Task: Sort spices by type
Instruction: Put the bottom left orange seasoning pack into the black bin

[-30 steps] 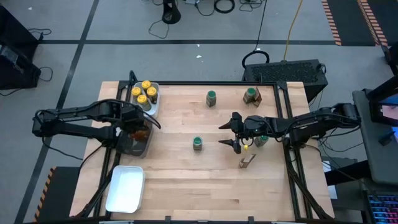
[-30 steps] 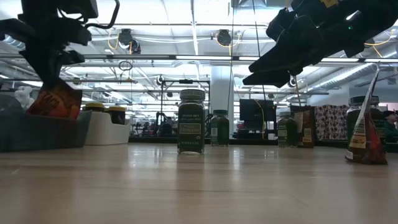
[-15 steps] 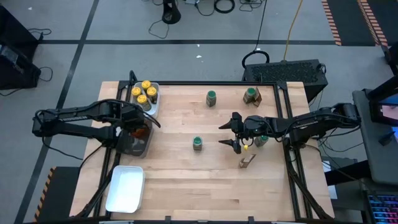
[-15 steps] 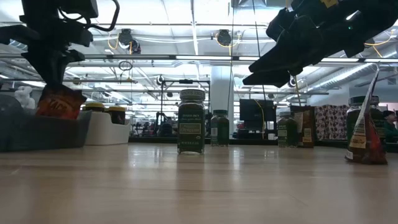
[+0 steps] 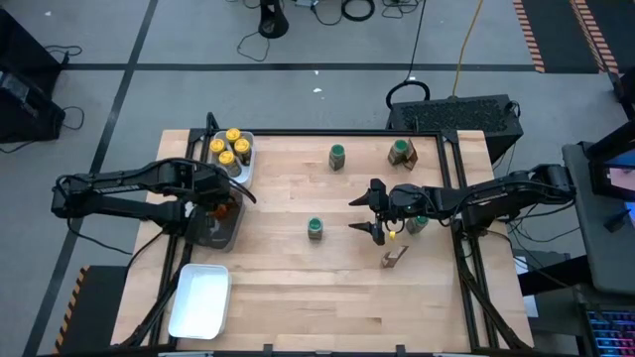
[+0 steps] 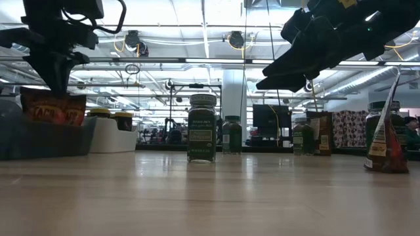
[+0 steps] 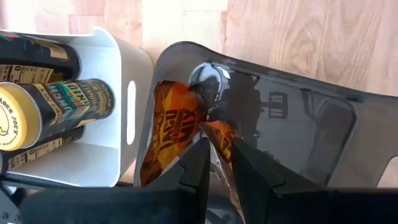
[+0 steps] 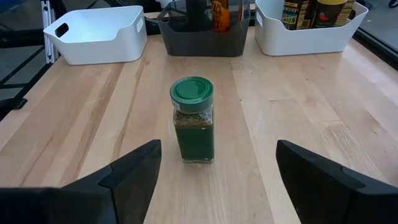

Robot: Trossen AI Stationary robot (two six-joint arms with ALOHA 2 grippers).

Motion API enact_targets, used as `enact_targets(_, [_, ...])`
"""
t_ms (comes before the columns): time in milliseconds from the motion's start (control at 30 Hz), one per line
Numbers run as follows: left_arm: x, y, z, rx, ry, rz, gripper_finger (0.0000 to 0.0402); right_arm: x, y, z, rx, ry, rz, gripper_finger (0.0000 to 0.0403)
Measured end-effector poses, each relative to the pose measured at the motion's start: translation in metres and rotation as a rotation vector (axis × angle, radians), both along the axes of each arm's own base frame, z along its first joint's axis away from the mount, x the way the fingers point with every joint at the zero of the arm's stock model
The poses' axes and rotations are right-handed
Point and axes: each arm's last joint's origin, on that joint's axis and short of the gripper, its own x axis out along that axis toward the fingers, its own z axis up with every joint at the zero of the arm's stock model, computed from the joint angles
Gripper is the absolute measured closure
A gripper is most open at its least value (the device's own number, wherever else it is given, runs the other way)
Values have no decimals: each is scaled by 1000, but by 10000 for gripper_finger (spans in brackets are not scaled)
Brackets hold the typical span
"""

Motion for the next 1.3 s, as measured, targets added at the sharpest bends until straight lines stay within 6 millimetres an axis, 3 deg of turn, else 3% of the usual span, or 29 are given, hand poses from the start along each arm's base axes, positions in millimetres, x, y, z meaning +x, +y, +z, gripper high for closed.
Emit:
enact_targets(433, [0,-1,0,-20,-1,-14,345,0,0,0,-3,0,1,103])
enact_targets(633, [0,-2,0,-55,-4,-40,393,0,0,0,-3,0,1,103])
enact_targets(1100, [0,-2,0,-54,-4,-43,399,0,0,0,-4,0,1,103])
enact_targets(1300, [1,-2,5,-20,-7,-127,400,0,0,0,-3,0,1,103])
